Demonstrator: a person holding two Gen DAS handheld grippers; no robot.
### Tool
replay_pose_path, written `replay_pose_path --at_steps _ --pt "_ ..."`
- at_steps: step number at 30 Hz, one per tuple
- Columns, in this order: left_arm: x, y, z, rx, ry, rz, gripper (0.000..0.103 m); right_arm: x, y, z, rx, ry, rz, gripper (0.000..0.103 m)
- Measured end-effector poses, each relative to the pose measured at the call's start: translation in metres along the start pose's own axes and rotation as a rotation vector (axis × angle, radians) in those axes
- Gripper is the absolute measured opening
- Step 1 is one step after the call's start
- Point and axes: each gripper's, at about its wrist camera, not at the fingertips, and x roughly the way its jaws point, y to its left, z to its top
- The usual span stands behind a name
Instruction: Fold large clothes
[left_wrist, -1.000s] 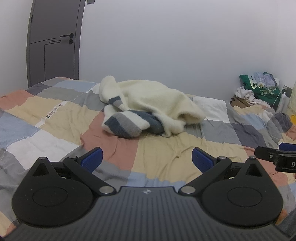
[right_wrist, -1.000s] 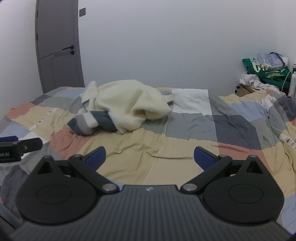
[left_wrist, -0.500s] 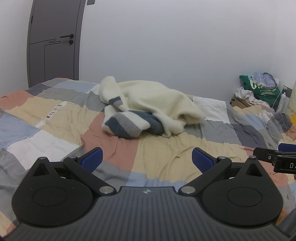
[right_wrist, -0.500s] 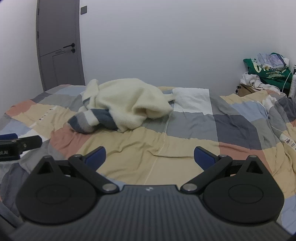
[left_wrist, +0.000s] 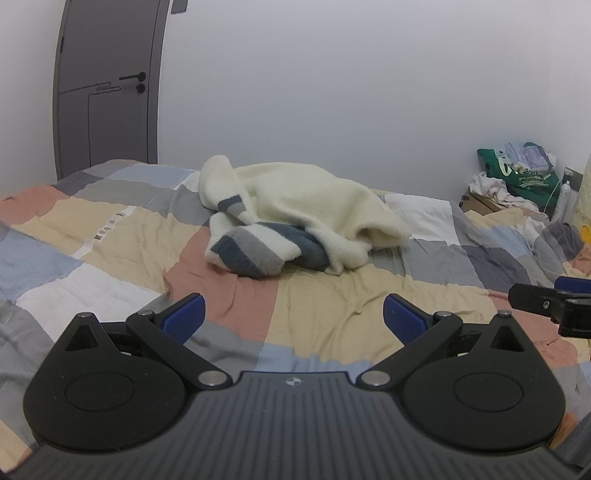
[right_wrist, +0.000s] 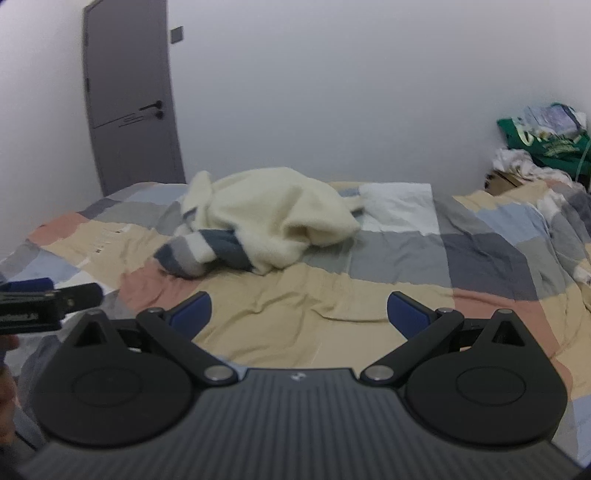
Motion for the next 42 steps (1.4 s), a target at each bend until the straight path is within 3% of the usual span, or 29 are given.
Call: replay_pose_path --at_steps 42 --pt "-0.013 -0.001 -0.007 0.020 -0.042 0.009 0.103 -0.005 0.002 -0.001 0.015 -0.010 -0.068 0.103"
